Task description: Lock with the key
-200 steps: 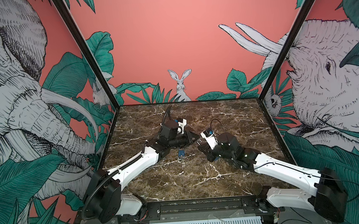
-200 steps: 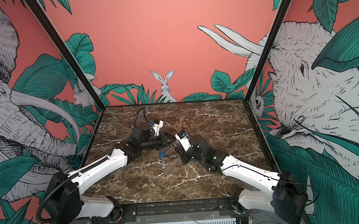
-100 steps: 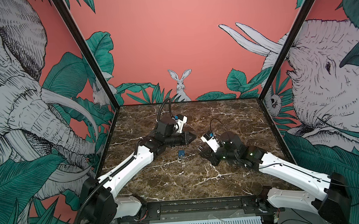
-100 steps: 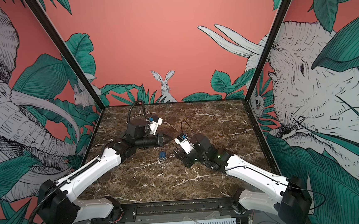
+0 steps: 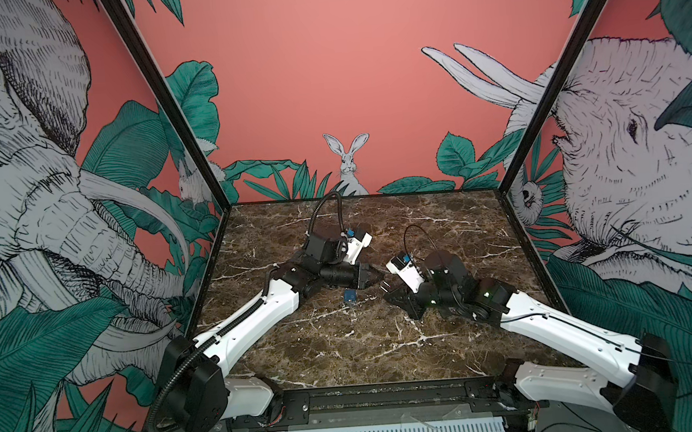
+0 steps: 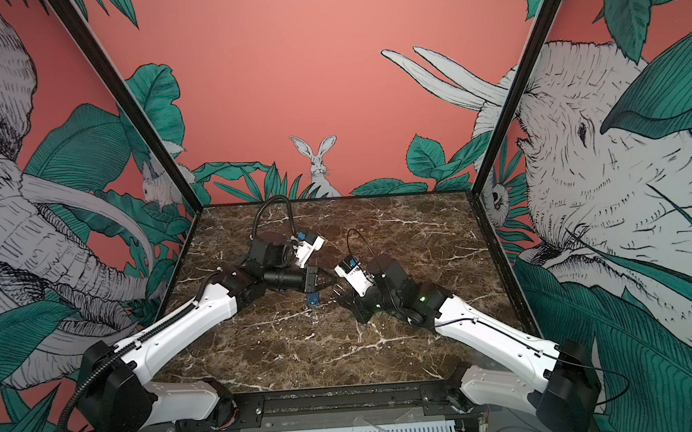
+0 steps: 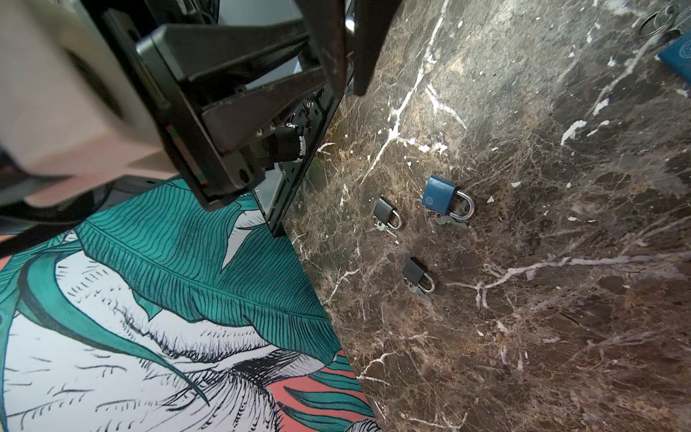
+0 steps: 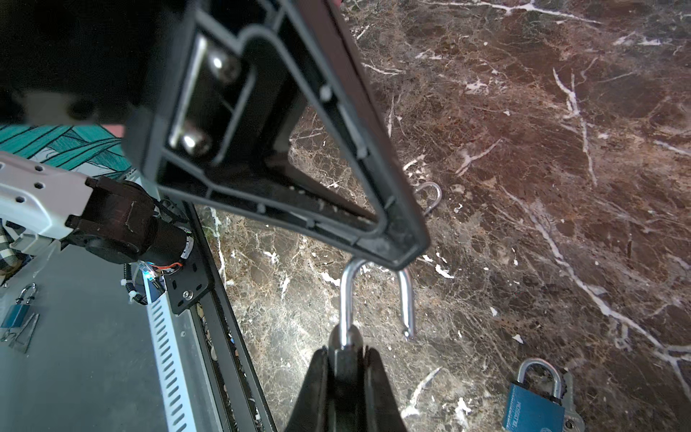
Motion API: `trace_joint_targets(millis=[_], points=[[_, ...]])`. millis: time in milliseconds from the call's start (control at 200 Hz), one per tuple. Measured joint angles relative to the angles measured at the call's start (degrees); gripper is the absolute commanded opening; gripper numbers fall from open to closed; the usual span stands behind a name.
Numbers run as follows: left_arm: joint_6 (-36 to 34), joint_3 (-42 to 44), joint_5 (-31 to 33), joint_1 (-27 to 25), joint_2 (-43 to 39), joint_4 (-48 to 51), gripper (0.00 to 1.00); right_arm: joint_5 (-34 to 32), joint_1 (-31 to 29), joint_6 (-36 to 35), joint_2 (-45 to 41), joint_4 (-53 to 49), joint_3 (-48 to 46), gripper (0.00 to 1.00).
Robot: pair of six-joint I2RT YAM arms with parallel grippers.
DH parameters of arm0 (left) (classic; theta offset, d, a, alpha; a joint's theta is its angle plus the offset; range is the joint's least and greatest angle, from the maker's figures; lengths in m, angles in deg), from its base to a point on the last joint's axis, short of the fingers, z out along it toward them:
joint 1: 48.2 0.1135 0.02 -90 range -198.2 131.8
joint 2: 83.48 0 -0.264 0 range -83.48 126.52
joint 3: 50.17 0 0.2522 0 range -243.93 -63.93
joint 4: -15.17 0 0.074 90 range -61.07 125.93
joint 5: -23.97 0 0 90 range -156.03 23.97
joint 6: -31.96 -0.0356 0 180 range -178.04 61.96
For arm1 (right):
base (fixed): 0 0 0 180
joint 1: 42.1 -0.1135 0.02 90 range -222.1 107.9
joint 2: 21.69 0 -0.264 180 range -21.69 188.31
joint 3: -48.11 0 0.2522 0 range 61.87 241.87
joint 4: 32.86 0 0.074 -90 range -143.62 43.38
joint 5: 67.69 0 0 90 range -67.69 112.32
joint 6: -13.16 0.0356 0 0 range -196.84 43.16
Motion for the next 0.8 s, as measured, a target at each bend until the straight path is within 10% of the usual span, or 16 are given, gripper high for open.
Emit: trace_joint_targets(millis=[800], points=[[1.73,6.49,-4.15,1.57,-4.98,-5.33,0.31,12.98,6.64,3.65,0.0,-0.59,0.46,0.0]])
